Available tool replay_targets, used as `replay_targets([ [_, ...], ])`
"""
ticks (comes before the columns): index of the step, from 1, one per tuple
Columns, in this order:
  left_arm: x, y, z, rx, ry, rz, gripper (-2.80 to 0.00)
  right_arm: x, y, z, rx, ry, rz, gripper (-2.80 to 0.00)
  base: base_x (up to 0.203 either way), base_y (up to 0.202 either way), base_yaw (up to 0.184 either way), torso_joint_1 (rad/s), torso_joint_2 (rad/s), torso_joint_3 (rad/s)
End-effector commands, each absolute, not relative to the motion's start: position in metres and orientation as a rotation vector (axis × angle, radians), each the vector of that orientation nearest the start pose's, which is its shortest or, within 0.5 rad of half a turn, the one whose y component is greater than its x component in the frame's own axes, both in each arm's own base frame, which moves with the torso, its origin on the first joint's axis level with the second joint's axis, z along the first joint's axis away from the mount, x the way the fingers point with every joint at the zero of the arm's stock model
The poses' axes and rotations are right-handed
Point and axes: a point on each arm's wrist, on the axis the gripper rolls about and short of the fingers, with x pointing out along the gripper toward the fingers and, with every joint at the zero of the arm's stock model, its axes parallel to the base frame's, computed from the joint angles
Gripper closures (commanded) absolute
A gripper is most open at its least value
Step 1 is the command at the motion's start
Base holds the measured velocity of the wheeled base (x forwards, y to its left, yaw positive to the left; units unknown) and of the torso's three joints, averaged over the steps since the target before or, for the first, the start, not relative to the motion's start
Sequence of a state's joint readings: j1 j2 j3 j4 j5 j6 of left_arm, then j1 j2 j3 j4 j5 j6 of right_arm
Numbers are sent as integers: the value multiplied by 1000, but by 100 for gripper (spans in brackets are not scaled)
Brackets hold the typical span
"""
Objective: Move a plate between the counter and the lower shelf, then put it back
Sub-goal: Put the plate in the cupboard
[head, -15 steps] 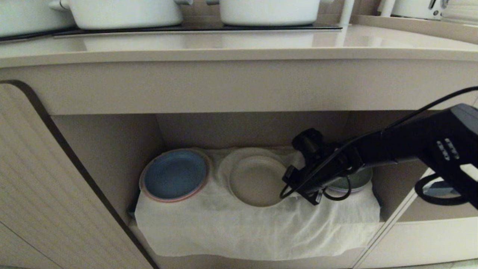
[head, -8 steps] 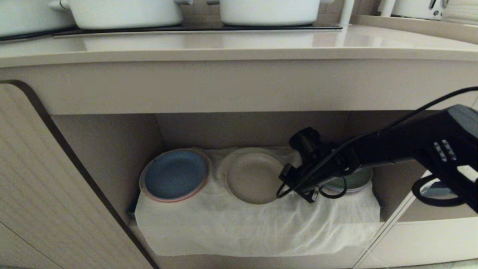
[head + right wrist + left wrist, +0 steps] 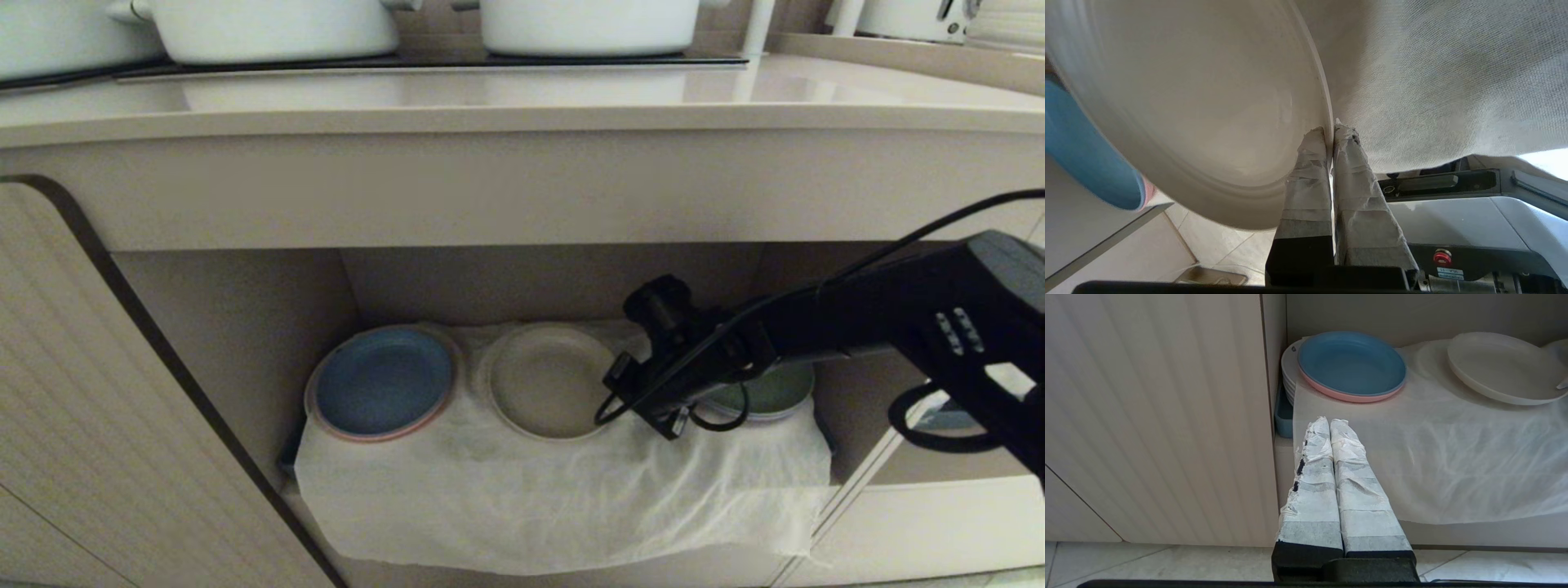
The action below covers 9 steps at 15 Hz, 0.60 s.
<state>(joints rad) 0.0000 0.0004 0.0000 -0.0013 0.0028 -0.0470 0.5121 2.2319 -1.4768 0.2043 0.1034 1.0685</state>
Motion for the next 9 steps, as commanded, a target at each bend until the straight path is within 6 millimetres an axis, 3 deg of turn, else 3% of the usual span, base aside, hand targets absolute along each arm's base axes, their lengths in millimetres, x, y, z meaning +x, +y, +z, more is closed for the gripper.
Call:
replay_targets([
  [1, -23, 0, 76, -48, -2, 3, 0, 367, 209, 86, 761, 1143, -7, 0, 0, 0, 0, 0, 0, 0],
  [9, -23, 0, 76, -48, -2, 3, 0, 378, 212, 87, 813, 1139, -64, 0, 0, 0, 0, 0, 0, 0],
])
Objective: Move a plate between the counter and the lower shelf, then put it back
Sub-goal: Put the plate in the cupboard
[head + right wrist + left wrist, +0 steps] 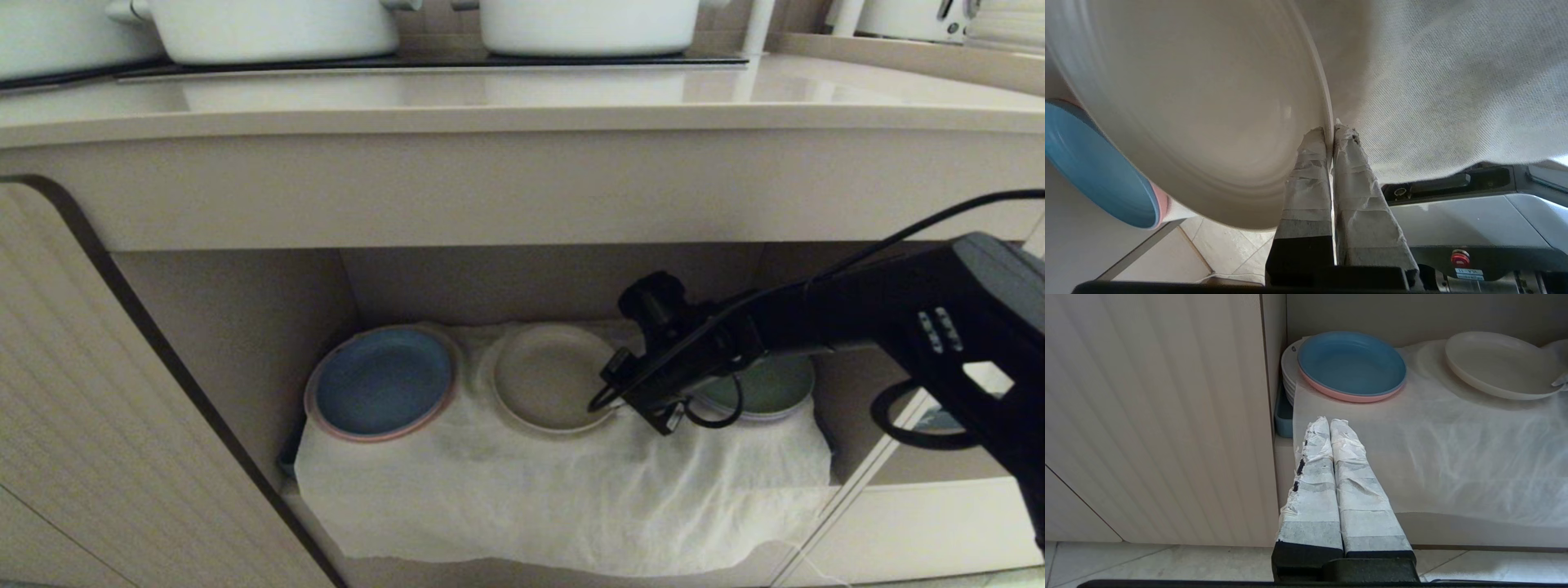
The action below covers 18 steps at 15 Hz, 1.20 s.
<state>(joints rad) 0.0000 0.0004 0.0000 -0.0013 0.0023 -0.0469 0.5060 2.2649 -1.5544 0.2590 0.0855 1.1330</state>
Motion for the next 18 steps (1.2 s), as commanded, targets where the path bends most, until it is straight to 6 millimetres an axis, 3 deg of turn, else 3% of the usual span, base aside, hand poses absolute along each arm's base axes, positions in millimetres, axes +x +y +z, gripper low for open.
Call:
replay_targets([
  [1, -23, 0, 76, -48, -2, 3, 0, 377, 211, 86, 811, 1143, -70, 0, 0, 0, 0, 0, 0, 0],
  [18, -23, 0, 76, -48, -2, 3, 0, 379, 212, 81, 792, 1122, -106, 0, 0, 0, 0, 0, 0, 0],
])
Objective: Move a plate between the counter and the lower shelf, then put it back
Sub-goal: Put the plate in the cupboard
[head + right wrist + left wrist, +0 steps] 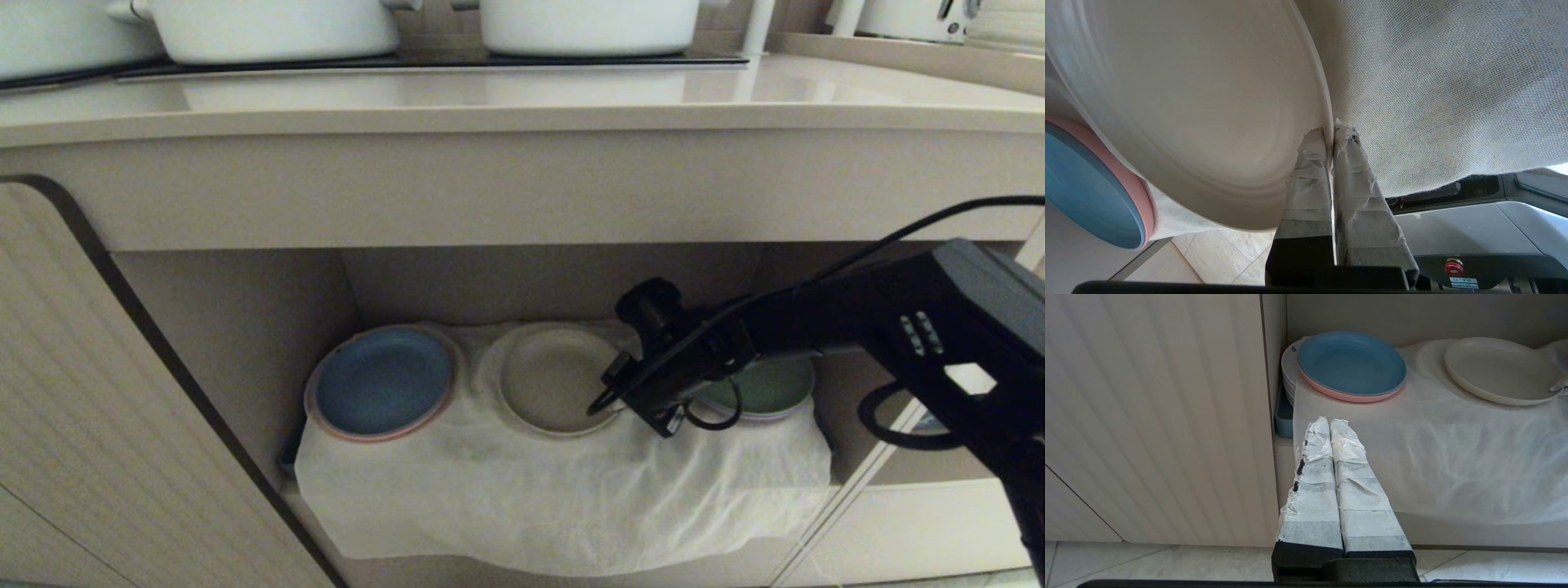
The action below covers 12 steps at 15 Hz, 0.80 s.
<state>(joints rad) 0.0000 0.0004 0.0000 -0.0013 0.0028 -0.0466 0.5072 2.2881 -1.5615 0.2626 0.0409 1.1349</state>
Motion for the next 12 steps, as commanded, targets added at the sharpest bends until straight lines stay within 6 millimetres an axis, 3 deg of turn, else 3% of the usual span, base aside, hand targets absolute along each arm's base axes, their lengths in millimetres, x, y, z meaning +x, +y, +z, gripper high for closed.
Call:
replay_targets([
  [1, -23, 0, 76, -48, -2, 3, 0, 379, 212, 81, 792, 1121, -105, 0, 0, 0, 0, 0, 0, 0],
  [12, -23, 0, 76, -48, -2, 3, 0, 379, 212, 80, 790, 1124, -107, 0, 0, 0, 0, 0, 0, 0],
])
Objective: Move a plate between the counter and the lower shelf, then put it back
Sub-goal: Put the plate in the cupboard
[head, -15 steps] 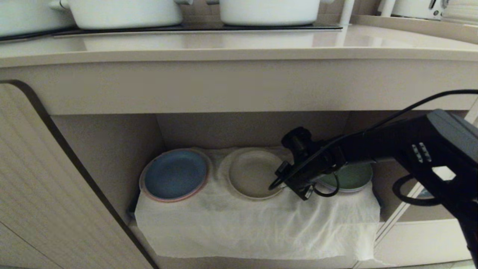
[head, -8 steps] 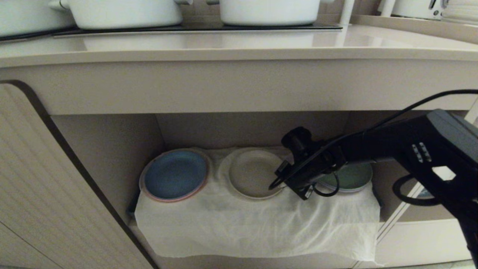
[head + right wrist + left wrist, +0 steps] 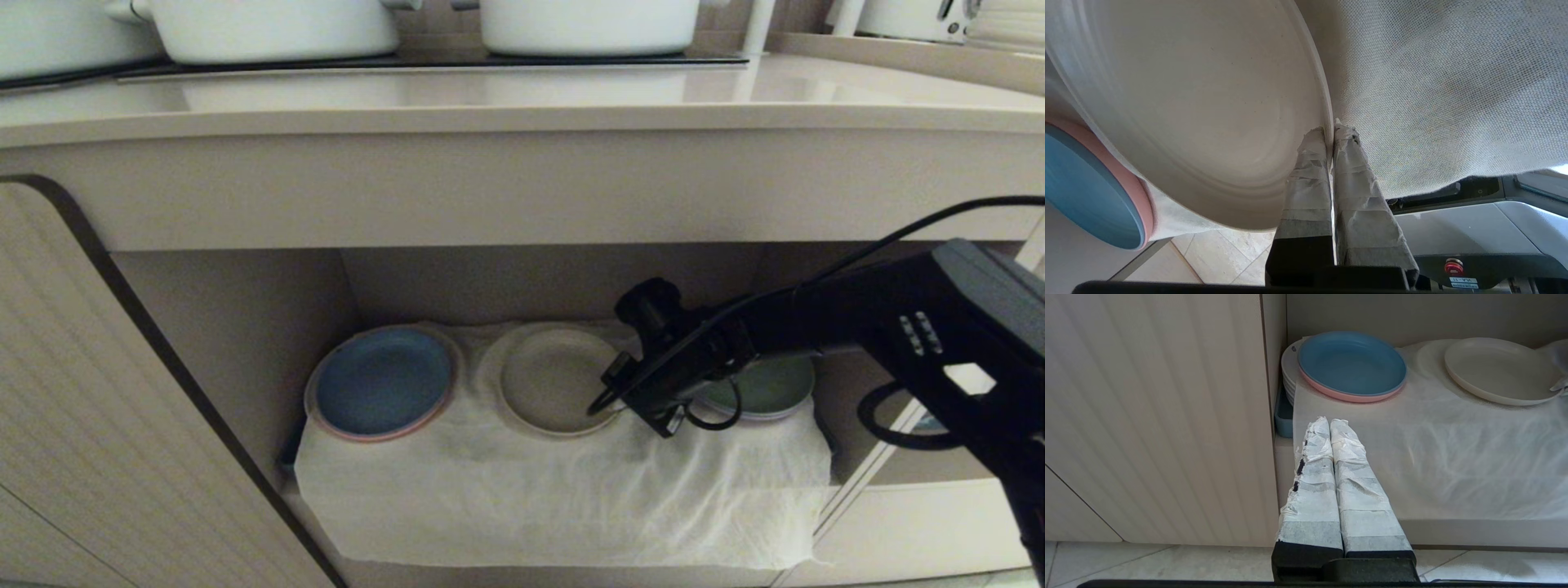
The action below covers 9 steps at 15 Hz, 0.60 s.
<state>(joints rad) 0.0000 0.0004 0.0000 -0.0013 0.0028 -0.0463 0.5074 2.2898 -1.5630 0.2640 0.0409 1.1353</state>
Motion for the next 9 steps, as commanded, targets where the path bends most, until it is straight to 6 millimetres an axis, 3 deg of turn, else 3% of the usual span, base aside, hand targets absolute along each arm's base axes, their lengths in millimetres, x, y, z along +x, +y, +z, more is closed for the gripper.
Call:
replay_targets([
  [1, -23, 0, 76, -48, -2, 3, 0, 379, 212, 80, 790, 1124, -107, 0, 0, 0, 0, 0, 0, 0],
  [8, -23, 0, 76, -48, -2, 3, 0, 380, 213, 78, 788, 1126, -108, 0, 0, 0, 0, 0, 0, 0],
  [9, -23, 0, 76, -48, -2, 3, 0, 381, 213, 78, 788, 1126, -106, -280, 0, 0, 0, 0, 0, 0],
])
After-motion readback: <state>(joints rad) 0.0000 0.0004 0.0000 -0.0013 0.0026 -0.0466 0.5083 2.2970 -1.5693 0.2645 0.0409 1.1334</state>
